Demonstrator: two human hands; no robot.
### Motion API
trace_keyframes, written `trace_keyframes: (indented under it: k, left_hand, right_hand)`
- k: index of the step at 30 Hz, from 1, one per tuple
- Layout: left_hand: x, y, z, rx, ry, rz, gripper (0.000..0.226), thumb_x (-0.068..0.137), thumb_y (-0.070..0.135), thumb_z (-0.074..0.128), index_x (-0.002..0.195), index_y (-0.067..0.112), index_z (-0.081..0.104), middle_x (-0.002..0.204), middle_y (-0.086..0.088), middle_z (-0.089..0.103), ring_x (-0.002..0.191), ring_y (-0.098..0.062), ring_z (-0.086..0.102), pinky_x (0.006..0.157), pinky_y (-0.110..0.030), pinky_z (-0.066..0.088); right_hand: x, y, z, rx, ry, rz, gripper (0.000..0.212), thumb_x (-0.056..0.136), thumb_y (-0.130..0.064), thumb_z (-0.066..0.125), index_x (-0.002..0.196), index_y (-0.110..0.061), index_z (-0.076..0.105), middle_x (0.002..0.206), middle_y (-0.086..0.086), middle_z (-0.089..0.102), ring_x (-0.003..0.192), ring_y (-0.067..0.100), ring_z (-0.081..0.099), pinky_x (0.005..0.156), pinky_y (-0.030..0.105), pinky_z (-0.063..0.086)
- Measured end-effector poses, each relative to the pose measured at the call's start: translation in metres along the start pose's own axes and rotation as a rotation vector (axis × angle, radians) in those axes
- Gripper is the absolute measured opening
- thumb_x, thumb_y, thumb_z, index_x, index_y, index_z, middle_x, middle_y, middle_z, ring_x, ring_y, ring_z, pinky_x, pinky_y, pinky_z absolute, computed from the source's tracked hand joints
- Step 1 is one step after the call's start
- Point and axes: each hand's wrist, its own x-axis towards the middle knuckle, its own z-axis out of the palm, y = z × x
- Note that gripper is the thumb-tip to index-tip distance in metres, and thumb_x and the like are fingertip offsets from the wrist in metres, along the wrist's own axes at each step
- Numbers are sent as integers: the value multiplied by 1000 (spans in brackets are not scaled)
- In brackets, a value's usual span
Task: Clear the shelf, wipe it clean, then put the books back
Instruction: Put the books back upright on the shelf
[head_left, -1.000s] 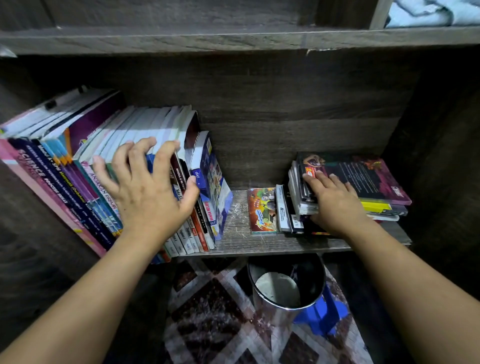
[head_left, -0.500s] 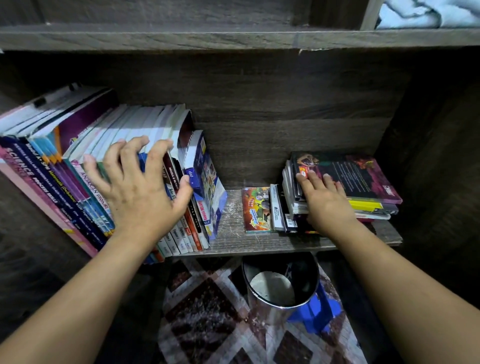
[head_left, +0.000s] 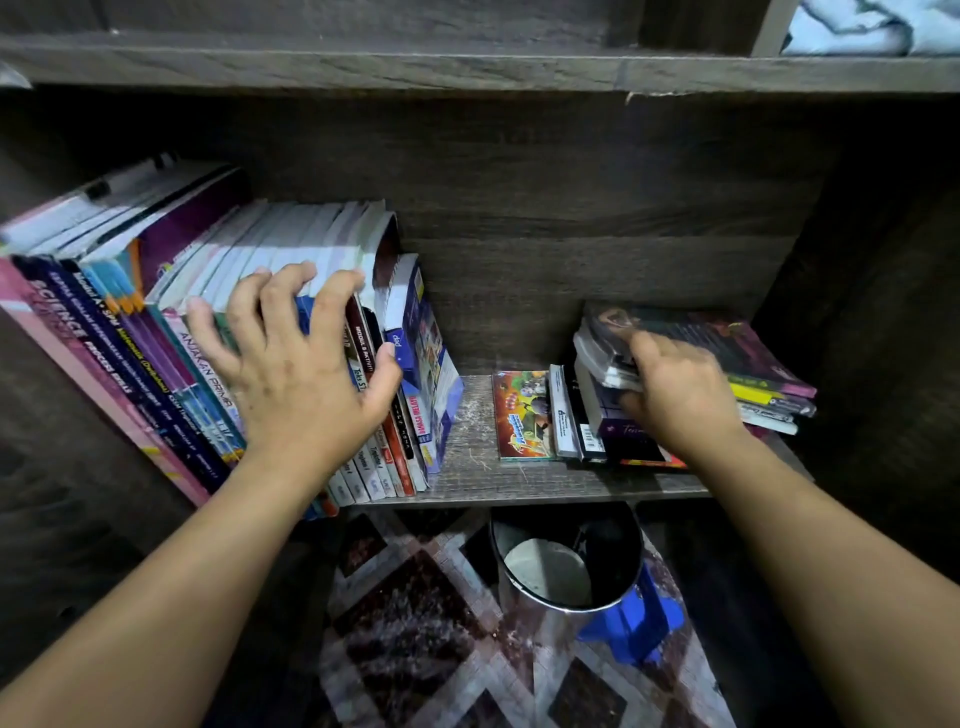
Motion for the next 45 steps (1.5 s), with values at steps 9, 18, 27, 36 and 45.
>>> trace_keyframes:
  k: [9, 18, 27, 36, 45]
  left_hand:
    - [0, 0, 0, -2, 11, 4, 55, 79, 48, 56, 128, 23, 47, 134, -12, 41, 130, -34, 29, 111, -55, -2]
    - [0, 2, 0, -19, 27, -13, 52, 79, 44, 54, 126, 23, 49, 133, -12, 43, 129, -33, 30, 111, -59, 1]
    - [-1, -2, 1, -24, 37, 6, 52, 80, 42, 53, 128, 24, 50, 133, -10, 43, 129, -34, 32, 111, -57, 3]
    - [-2, -2, 1, -38, 54, 16, 53, 77, 42, 54, 128, 25, 50, 133, -9, 45, 128, -32, 31, 111, -56, 4]
    - [0, -4, 2, -53, 43, 21, 53, 77, 41, 54, 127, 23, 51, 132, -11, 44, 128, -31, 30, 111, -55, 4]
  right_hand:
    - [2, -24, -7, 156, -287, -24, 57, 92, -36, 62, 144, -23, 43, 146, 7, 47, 130, 28, 47, 102, 35, 40]
    - [15, -98, -28, 505, 681, -142, 34, 84, 1, 63, 118, 0, 64, 111, 17, 70, 94, 34, 70, 81, 51, 57]
    - [25, -177, -36, 1087, 731, 52, 29, 95, -7, 55, 122, -4, 64, 110, 10, 71, 101, 13, 61, 95, 13, 43]
    - [23, -183, 13, 1478, 32, 17, 36, 100, -16, 51, 136, -13, 55, 131, -5, 59, 119, -2, 53, 105, 14, 38]
    - [11, -118, 19, 484, -164, -300, 44, 94, -12, 55, 138, -21, 54, 140, 7, 54, 129, 27, 49, 109, 29, 33]
